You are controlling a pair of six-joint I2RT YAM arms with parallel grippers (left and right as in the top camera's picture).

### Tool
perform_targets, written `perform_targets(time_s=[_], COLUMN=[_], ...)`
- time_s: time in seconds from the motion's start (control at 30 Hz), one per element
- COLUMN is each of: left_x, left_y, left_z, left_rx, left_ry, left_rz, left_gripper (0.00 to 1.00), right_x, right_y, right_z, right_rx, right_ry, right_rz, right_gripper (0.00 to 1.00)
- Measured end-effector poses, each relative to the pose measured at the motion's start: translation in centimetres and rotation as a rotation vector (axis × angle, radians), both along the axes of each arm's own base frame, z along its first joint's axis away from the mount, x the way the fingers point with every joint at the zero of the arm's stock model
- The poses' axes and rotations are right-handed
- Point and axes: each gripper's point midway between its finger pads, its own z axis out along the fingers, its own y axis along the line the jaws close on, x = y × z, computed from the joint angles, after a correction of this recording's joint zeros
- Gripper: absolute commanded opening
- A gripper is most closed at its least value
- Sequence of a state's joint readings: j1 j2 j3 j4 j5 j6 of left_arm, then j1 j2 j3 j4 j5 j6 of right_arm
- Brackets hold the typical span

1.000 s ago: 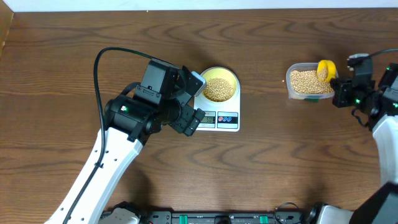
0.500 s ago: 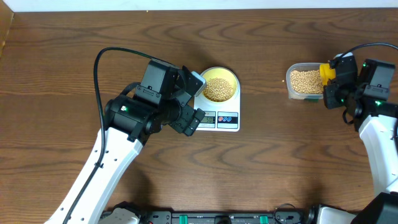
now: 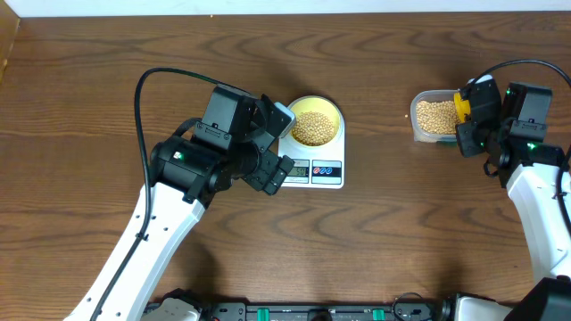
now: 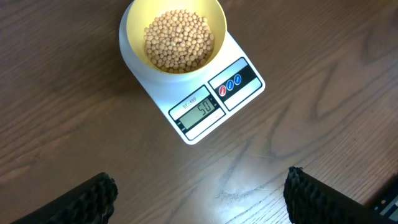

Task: Scoop item into bowl and weigh 50g on scale
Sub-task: 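Lower the yellow scoop with the right gripper into the soybean tub, then lay the scoop down in the tub and open the right gripper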

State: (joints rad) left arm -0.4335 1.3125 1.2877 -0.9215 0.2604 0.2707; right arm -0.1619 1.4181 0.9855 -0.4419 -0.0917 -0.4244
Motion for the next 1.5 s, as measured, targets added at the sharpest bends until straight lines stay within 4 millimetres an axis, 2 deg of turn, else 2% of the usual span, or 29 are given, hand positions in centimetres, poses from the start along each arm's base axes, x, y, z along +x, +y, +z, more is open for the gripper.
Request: perform_targets(time_s=[0.1,0.37,0.6,0.93,1.3,1.5], left_x=[0.0,0.0,0.0,0.0,0.0,0.0], left_y=[0.0,0.0,0.0,0.0,0.0,0.0], left_z=[0.0,0.0,0.0,0.0,0.0,0.0], left_rx=[0.0,0.0,0.0,0.0,0.0,0.0], left_ry=[0.0,0.0,0.0,0.0,0.0,0.0], left_rz=[0.0,0.0,0.0,0.0,0.0,0.0], left_gripper=[0.88,0.88,0.88,0.88,0.88,0.88], right_x=[-0.1,-1.3,-1.2,-0.4,-0.2,-0.3], right_y=[0.1,0.4,0.9,0.9,1.1,1.5], right_z=[-0.1,-1.0,-0.9,-0.5,-3.9,-4.9], right_rx=[0.043,0.274,0.456,0.62,0.779,0.817], right_ry=[0.004,0.063,0.063,0.034,0.126,0.165], right_rz=[-0.051,-0.326,-0.508,-0.682,-0.929,-0.97], right_gripper=[0.01,0.01,0.02,0.02,0.02,0.01])
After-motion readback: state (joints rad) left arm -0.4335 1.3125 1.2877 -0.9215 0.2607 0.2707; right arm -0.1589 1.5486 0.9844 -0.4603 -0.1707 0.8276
